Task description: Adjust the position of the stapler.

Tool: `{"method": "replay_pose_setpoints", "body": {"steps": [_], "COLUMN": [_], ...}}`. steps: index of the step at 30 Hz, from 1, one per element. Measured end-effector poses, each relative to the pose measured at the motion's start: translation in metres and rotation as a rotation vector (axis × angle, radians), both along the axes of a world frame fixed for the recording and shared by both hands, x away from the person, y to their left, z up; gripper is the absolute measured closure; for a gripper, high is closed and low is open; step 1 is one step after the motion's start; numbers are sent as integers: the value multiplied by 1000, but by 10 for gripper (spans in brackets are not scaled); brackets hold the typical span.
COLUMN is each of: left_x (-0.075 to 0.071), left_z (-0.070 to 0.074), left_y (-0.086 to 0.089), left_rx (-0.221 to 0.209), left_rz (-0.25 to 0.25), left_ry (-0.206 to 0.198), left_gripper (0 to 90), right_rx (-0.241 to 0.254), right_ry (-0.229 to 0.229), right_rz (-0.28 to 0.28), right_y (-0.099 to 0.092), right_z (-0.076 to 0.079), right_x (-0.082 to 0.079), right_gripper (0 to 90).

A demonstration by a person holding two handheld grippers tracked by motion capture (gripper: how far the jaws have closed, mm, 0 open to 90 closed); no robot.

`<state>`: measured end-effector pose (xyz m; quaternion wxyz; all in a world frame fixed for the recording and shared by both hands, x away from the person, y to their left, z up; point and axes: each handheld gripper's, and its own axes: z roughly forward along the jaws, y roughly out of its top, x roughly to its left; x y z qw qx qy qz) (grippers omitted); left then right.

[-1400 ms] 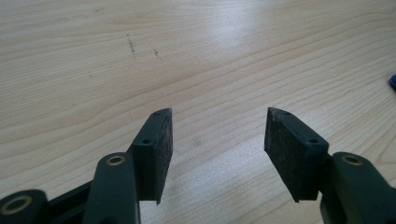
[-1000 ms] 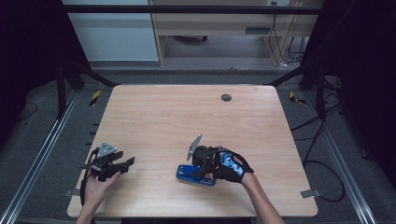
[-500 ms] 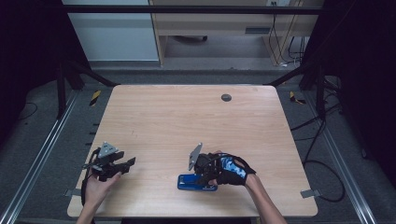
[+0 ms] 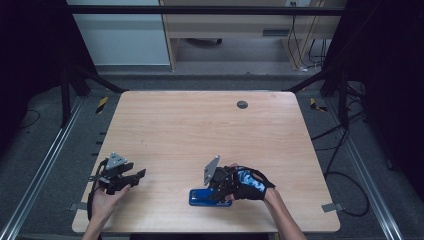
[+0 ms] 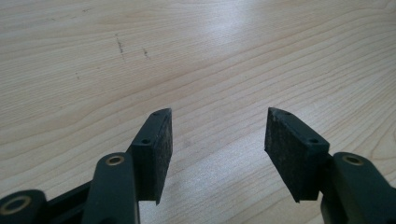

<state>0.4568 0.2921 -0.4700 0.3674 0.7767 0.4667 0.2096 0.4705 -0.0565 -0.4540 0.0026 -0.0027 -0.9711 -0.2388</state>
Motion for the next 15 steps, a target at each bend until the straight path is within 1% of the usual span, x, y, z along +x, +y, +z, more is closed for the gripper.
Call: {"method": "replay_pose_setpoints", "body": {"steps": [6, 10, 11, 13, 15], "left_x": [0, 0, 0, 0, 0], "left_z": [0, 0, 0, 0, 0], "left_y": [-1, -1, -1, -1, -1], "left_rx": [2, 3, 3, 3, 4], "left_rz": [-4, -3, -4, -4, -4], "left_ry": [-1, 0, -1, 0, 1], "left_gripper": [419, 419, 419, 419, 419], "right_rx": [-3, -20, -13, -11, -8], "right_ry": [8, -9, -7, 0, -3], "right_rz": [0, 10, 4, 9, 15], "right_y": [0, 1, 1, 0, 0], "right_z": [1, 1, 1, 1, 1], "right_x": [1, 3, 4, 6, 7], "right_gripper": [660, 660, 660, 660, 660]}}
